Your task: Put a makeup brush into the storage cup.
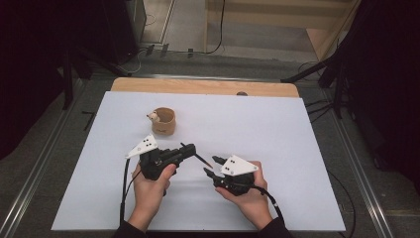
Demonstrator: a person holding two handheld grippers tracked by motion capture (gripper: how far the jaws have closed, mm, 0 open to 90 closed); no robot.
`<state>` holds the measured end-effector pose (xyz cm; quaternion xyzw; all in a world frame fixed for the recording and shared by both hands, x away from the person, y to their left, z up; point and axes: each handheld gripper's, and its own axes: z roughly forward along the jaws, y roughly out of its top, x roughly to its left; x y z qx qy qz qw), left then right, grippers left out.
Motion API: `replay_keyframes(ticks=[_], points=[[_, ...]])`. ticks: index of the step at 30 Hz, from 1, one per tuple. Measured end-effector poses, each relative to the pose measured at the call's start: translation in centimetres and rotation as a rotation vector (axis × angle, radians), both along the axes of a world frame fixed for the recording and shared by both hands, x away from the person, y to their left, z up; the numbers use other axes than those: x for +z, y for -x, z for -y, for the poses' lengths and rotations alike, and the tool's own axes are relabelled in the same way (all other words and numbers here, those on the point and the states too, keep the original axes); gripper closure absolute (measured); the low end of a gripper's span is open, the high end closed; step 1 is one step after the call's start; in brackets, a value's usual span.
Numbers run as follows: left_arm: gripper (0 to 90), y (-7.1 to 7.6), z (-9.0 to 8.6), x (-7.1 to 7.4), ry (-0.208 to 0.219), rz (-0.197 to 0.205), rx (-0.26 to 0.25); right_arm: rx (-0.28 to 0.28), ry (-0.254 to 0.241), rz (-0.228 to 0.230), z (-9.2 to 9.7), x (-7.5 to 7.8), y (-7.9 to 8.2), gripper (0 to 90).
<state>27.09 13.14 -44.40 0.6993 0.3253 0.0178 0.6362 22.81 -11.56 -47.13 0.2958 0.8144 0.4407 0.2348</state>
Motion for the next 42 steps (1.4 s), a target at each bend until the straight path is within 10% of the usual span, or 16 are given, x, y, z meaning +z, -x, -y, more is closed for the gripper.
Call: replay_keyframes(ticks=[11, 36, 42], points=[[85.9, 0.6, 1.1, 0.1, -0.061, 0.036, -0.004, -0.025, 0.028, 0.06, -1.1, -0.5, 0.0, 68.3], [85.6, 0.5, 1.0, 0.0, -0.057, 0.023, -0.018, 0.026, 0.114, 0.11, -1.2, -0.5, 0.2, 85.2], [68.1, 0.1, 0.6, 0.3, -0.05, -0.011, -0.037, 0.03, 0.167, 0.123, -1.0, -0.5, 0.1, 85.3]])
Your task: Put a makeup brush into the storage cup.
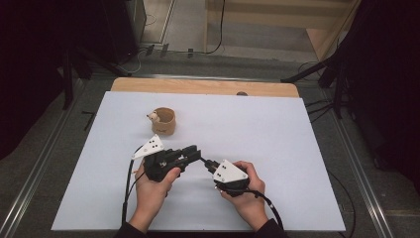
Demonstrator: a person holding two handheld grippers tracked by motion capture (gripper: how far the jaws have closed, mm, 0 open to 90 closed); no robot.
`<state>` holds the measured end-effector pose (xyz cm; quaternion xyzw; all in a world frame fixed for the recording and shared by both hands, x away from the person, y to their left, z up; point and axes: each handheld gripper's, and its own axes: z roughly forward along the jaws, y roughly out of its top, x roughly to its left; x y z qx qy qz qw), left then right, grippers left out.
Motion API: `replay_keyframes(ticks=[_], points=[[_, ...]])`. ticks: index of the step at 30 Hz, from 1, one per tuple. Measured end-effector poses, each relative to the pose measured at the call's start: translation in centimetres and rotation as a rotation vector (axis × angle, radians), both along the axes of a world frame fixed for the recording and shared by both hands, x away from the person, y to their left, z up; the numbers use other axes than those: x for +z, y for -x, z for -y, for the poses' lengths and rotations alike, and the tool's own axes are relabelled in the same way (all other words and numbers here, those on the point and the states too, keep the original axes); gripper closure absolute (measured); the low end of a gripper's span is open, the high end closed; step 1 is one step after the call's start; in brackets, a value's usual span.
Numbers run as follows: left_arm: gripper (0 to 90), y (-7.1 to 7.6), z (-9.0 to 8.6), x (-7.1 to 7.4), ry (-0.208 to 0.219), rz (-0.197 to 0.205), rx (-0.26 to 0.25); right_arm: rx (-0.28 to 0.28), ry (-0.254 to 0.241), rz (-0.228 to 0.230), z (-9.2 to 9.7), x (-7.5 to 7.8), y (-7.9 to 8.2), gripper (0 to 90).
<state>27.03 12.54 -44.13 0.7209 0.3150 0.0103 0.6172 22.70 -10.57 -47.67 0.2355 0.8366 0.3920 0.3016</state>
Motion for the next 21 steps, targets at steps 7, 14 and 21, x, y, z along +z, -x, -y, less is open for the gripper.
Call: replay_keyframes(ticks=[7, 14, 21], points=[[61.6, -0.3, -0.5, 1.2, -0.066, -0.035, -0.021, 0.004, 0.08, 0.026, 0.6, 0.1, -0.3, 85.3], [62.8, -0.6, -0.4, 1.6, -0.153, -0.123, -0.028, 0.022, 0.241, 0.088, 1.1, 0.0, -0.7, 85.2], [66.4, -0.9, 0.1, 1.2, -0.203, -0.185, -0.043, 0.062, 0.313, 0.122, 0.8, -0.2, -0.5, 85.2]])
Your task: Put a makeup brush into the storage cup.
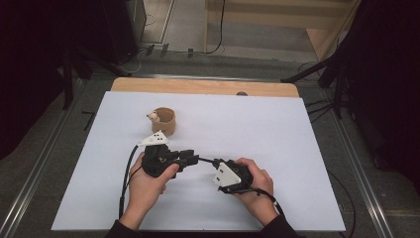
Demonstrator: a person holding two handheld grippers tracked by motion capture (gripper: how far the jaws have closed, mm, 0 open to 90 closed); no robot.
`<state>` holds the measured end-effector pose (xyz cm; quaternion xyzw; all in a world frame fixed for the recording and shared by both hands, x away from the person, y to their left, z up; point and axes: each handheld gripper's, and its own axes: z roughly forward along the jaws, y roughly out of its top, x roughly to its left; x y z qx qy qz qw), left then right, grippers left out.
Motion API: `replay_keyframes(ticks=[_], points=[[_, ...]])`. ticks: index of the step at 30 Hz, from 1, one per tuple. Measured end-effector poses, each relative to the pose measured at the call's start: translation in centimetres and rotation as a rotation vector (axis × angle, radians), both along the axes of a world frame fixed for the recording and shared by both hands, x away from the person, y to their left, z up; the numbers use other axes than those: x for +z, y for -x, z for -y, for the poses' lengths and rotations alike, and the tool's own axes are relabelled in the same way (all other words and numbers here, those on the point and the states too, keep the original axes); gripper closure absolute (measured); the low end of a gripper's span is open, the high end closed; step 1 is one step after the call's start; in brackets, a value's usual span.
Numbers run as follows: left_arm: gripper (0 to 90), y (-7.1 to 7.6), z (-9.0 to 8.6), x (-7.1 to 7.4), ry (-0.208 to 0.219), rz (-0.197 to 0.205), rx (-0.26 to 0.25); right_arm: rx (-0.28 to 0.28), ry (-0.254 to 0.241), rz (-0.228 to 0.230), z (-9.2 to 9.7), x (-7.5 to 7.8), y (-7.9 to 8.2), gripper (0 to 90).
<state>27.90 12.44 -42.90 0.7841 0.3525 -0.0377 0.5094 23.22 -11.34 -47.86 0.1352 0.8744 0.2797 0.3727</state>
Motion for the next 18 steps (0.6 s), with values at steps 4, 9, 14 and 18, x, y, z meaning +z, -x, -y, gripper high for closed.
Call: replay_keyframes(ticks=[4, 9, 14, 18], points=[[73.0, -0.15, 0.29, -0.34, -0.035, -0.043, -0.006, 0.022, 0.035, 0.014, -0.28, -0.1, 0.09, 85.2], [76.6, -0.25, 0.46, -0.59, -0.052, -0.079, -0.016, 0.028, 0.038, 0.011, -0.26, -0.08, 0.08, 85.2], [80.7, -0.25, 0.53, -0.7, -0.053, -0.085, -0.022, 0.042, 0.049, 0.017, -0.5, -0.19, 0.15, 85.2], [81.0, -0.27, 0.57, -0.78, -0.056, -0.09, -0.026, 0.042, 0.053, 0.016, -0.53, -0.21, 0.17, 85.2]])
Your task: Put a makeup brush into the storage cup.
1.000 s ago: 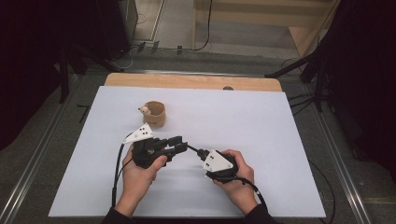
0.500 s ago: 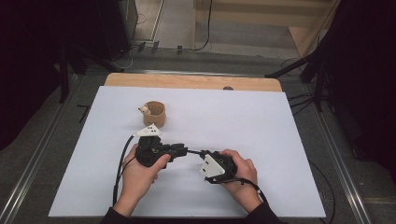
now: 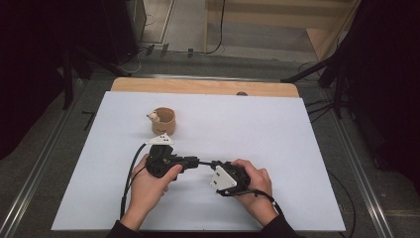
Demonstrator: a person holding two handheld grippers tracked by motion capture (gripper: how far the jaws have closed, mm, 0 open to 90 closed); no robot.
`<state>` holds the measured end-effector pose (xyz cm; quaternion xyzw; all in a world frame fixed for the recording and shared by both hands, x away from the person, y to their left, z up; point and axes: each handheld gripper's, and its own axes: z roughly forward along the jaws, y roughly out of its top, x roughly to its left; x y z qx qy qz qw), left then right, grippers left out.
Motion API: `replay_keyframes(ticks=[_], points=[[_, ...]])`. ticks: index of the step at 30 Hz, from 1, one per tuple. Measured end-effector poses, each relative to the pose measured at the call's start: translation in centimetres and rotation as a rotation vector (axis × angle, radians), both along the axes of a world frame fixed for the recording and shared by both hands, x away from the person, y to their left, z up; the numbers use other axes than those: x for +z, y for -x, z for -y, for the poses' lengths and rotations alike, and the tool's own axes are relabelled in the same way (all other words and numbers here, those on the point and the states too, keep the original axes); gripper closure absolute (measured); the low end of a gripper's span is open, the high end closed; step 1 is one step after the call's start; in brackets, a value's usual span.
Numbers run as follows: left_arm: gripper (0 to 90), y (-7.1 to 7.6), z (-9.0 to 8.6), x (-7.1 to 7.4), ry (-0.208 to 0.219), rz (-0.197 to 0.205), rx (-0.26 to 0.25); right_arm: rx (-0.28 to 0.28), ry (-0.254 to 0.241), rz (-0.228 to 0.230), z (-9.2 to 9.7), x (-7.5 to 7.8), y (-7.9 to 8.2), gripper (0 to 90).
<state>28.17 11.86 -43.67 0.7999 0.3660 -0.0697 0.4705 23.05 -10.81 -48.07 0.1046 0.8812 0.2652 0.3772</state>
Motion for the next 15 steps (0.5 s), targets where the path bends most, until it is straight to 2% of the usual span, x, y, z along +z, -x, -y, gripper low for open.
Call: replay_keyframes(ticks=[4, 10, 13, 15], points=[[83.0, -0.01, 0.09, -0.08, -0.005, -0.001, -0.008, 0.003, 0.001, 0.001, 0.0, -0.01, 0.01, 85.2], [85.6, -0.08, 0.02, -0.17, 0.012, -0.01, -0.016, 0.003, -0.003, -0.009, 0.09, -0.06, -0.03, 85.0], [85.7, -0.09, -0.09, -0.2, 0.012, -0.001, -0.014, 0.001, -0.043, -0.029, 0.25, -0.02, -0.18, 82.7], [85.8, -0.03, -0.14, -0.15, 0.014, 0.018, 0.002, -0.019, -0.117, -0.051, 0.46, 0.07, -0.31, 73.7]])
